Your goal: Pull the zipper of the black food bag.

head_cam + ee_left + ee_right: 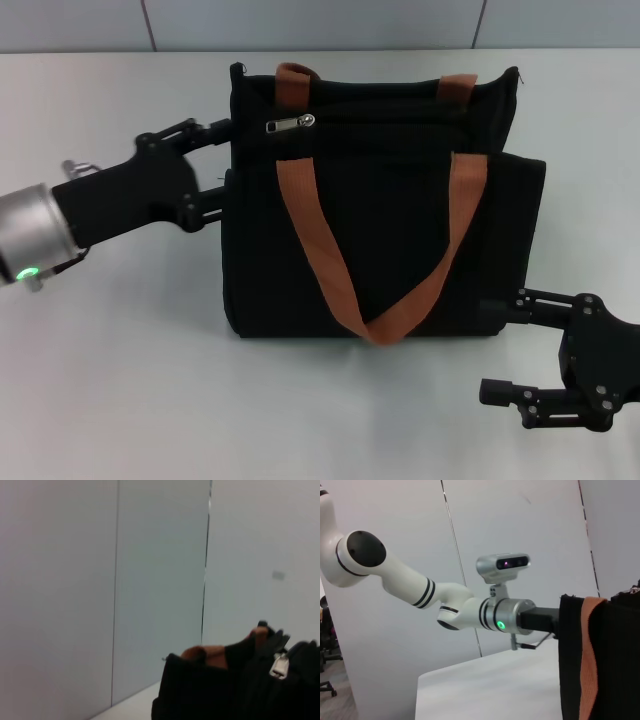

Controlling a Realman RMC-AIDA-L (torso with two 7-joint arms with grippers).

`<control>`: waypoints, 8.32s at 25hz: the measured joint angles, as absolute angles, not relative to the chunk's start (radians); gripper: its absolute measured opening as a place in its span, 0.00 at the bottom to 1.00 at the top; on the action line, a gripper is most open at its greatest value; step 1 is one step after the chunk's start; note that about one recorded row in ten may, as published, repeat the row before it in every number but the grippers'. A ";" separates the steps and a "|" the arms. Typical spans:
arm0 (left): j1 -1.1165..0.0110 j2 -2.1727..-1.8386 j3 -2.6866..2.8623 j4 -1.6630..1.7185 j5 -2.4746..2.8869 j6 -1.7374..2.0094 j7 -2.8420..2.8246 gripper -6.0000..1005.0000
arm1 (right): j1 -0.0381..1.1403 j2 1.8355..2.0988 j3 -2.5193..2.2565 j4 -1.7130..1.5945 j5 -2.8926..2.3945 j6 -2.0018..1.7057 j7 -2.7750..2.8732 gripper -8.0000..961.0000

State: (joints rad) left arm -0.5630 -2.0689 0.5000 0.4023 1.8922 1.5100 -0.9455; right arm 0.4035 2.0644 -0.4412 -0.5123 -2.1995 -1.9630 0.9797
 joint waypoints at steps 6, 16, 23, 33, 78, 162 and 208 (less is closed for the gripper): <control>-0.593 -2.072 0.523 0.400 1.893 1.451 -0.940 0.67 | 0.409 2.065 -0.434 -0.495 -2.200 -1.952 0.979 0.81; -0.555 -2.065 0.517 0.407 1.822 1.535 -0.935 0.48 | 0.416 2.065 -0.432 -0.481 -2.162 -1.965 0.979 0.81; -0.548 -2.049 0.513 0.425 1.821 1.663 -0.959 0.18 | 0.420 2.059 -0.433 -0.415 -1.980 -2.000 1.010 0.81; -0.648 -2.066 0.523 0.448 1.824 1.691 -0.987 0.04 | 0.536 2.066 -0.436 -0.410 -1.876 -1.955 1.253 0.80; -0.773 -2.079 0.548 0.367 1.731 1.689 -1.004 0.04 | 0.713 2.078 -0.582 -0.426 -1.841 -1.658 1.451 0.17; -0.722 -2.080 0.546 0.324 1.712 1.717 -0.975 0.04 | 0.668 2.077 -0.676 -0.493 -1.765 -1.698 1.640 0.01; -0.719 -2.080 0.547 0.322 1.712 1.715 -0.949 0.04 | 0.690 2.025 -0.762 -0.803 -1.908 -1.673 2.208 0.01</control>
State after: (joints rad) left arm -0.7193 -2.0801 0.5472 0.3221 1.7119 1.7148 -0.9495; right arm 0.6901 2.0248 -0.7618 -0.8027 -1.9084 -1.6726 2.2076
